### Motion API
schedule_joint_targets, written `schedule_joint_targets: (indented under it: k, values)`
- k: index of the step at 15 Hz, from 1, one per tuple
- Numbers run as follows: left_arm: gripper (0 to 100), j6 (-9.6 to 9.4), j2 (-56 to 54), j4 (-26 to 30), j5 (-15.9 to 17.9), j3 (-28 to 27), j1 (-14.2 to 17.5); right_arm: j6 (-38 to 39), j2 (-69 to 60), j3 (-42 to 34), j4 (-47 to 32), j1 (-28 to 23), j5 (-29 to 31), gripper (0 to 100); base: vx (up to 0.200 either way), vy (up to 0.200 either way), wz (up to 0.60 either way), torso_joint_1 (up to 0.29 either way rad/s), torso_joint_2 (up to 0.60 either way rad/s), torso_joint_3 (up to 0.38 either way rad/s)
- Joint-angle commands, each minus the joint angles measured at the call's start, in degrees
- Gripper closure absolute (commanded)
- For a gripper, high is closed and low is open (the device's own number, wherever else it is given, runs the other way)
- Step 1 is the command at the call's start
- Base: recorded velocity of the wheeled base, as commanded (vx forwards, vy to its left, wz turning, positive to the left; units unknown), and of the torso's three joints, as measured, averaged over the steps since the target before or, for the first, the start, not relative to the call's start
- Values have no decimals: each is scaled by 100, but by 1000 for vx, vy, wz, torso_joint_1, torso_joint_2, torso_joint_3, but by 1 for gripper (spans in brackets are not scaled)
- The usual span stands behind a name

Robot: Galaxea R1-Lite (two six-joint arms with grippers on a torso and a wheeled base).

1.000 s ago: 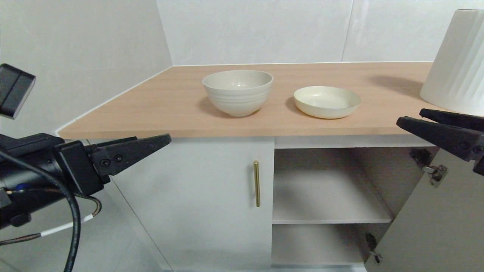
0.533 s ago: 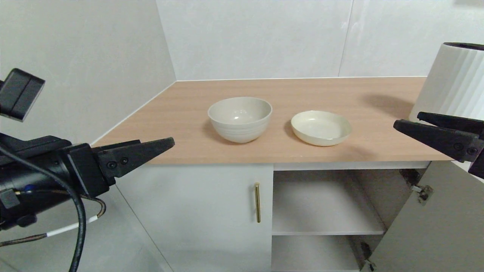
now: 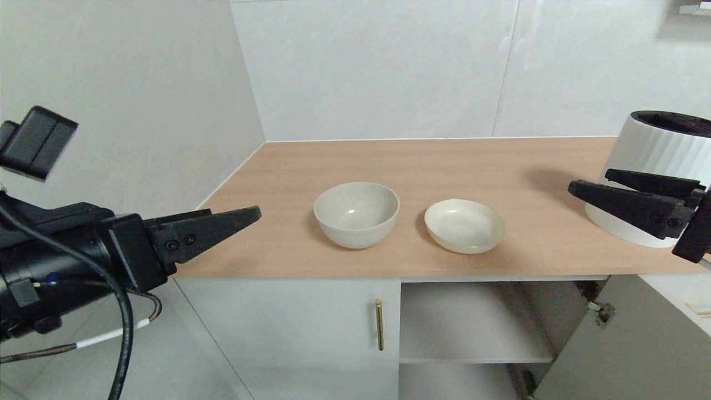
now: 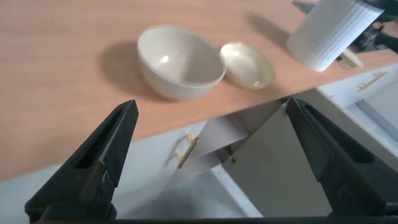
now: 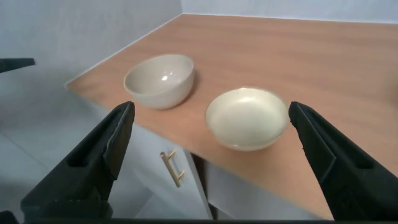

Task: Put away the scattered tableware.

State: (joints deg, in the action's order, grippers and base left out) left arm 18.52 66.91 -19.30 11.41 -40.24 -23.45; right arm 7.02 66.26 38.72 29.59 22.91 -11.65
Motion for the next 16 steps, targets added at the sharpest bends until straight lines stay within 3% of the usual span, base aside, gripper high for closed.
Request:
schedule_joint_targets:
  k: [1,4,7,9,12,13,15,16]
  values:
    - [0,3,41,-4,45,43,-1,-87,98,-31,-14,-58,-4,0,0,0,0,115,-300,-173]
    - [0,-15,6,-153,503,122,-1,-272,414,-13,-6,-190,5,0,0,0,0,45,-115,-66]
    - [0,-15,226,-487,546,43,-1,-272,871,294,-155,-357,67,0,0,0,0,0,0,0]
    - [0,12,639,-285,476,-353,-1,-192,1179,830,-920,-322,506,0,0,0,0,0,0,0]
    - [0,284,1113,858,-25,-1408,8,660,1706,1894,-2132,-58,1508,0,0,0,0,0,0,0]
    - [0,310,1254,1227,-183,-1759,8,774,1803,1999,-2229,21,1684,0,0,0,0,0,0,0]
    - [0,363,1676,2668,-737,-2594,-1,818,2014,1991,-2238,320,2387,0,0,0,0,0,0,0]
    - [0,451,1895,2800,-763,-2638,-1,818,2067,1991,-2238,416,2598,0,0,0,0,0,0,0]
